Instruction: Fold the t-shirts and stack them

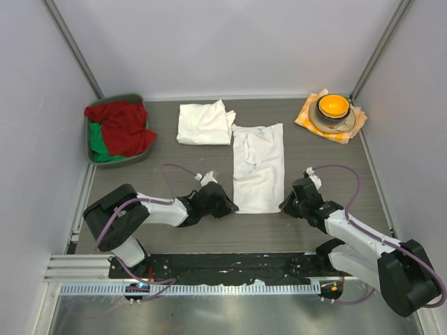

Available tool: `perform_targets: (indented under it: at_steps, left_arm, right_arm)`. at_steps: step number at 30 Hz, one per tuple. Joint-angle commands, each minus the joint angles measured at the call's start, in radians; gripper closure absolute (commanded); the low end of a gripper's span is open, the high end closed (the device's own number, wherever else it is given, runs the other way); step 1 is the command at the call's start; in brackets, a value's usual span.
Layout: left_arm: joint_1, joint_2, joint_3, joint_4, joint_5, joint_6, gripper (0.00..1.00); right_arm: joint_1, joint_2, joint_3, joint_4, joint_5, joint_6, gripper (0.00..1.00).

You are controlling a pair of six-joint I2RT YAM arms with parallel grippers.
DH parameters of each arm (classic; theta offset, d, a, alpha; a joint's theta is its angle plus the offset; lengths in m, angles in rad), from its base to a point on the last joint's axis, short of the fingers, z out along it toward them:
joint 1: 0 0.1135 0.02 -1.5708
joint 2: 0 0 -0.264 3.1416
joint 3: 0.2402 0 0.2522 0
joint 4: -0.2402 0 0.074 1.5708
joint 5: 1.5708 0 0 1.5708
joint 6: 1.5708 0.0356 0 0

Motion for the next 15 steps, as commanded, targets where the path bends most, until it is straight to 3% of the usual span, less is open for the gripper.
perform_targets:
  at_steps: [1, 4, 10, 15]
  left_arm:
    - [-0.071, -0.093, -0.123, -0.126, -0.049, -0.027, 1.00]
    - [-0.163, -0.200, -0.168, -0.188, -0.102, -0.077, 1.00]
    - [-0.345, -0.390, -0.193, -0.324, -0.241, -0.173, 1.00]
    - [-0.480, -0.466, -0.145, -0.459, -0.362, -0.219, 1.00]
  right_arm:
    - [0.038, -0.107, -0.012, -0.161, -0.010, -0.013, 0.99]
    - [0.115, -0.181, 0.005, -0.250, -0.044, 0.026, 0.99]
    - [0.337, -0.339, 0.093, -0.469, 0.077, 0.158, 0.99]
    - [0.386, -0.463, 0.134, -0.600, 0.096, 0.180, 0.99]
